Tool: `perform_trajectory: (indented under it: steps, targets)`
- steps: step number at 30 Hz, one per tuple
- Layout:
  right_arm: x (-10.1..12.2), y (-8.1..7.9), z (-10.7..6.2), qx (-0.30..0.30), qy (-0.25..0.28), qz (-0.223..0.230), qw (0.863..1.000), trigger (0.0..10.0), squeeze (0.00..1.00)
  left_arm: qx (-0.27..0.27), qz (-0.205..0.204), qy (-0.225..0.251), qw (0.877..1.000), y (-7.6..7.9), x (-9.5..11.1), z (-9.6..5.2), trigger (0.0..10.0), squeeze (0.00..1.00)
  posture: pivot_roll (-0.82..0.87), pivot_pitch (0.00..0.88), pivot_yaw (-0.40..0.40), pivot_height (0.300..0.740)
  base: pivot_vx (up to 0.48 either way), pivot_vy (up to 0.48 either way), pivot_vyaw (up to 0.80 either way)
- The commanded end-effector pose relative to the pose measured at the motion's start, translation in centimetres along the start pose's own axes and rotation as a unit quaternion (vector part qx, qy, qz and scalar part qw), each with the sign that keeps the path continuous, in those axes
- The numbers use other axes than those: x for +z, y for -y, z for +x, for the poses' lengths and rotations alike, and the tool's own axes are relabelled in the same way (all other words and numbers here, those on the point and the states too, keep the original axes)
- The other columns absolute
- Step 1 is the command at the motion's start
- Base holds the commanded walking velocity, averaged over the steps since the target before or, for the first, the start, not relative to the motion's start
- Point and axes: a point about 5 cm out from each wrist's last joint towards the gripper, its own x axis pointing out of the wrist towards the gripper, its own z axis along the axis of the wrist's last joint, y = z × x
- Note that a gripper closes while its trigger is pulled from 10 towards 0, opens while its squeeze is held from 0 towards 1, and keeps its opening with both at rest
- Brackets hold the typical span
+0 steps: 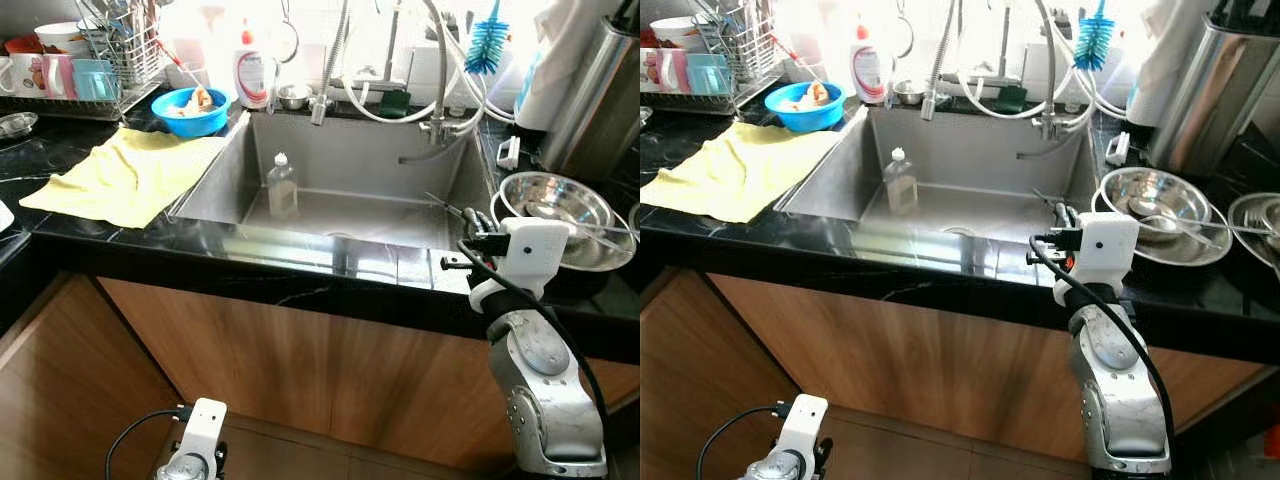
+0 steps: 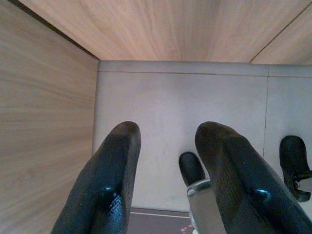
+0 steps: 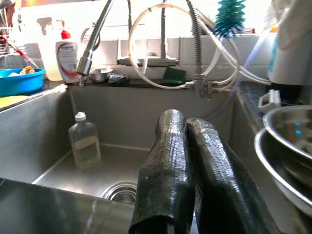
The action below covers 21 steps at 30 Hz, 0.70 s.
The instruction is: Kitchen organization
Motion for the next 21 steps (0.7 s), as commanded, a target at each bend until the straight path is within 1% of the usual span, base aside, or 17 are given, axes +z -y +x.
perform_trajectory:
  steps: [1,18,21]
  targets:
    - [0.00,-0.21,0.02,0.007,-0.001,-0.002,1.000,10.0,0.00,0.006,-0.004,0.004,1.000,-0.22,0.28,0.05,10.0,0.00,-0.14,0.000,0.015,0.740,0.300,0.000,0.00]
    - [-0.04,-0.40,0.08,0.011,-0.002,-0.002,1.000,10.0,0.00,0.004,-0.002,0.013,1.000,-0.11,0.81,0.13,10.0,0.00,-0.14,0.000,0.015,0.740,0.296,0.000,0.00]
    - [-0.10,-0.43,0.07,0.011,-0.003,-0.001,1.000,10.0,0.00,0.005,-0.001,0.011,1.000,-0.08,0.76,0.13,10.0,0.00,-0.14,0.000,0.015,0.740,0.000,0.000,0.00]
